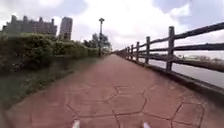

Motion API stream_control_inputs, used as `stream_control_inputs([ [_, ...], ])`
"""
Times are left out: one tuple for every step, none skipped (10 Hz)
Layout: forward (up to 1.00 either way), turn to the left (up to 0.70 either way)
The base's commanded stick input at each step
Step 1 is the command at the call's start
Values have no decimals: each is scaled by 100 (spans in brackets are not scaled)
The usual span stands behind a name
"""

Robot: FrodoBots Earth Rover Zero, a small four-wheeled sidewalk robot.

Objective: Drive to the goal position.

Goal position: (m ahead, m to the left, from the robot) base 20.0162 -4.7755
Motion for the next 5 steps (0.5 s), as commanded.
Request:
stream_control_inputs([
  [85,7],
  [85,4],
  [85,1],
  [85,-4],
  [85,-12],
])
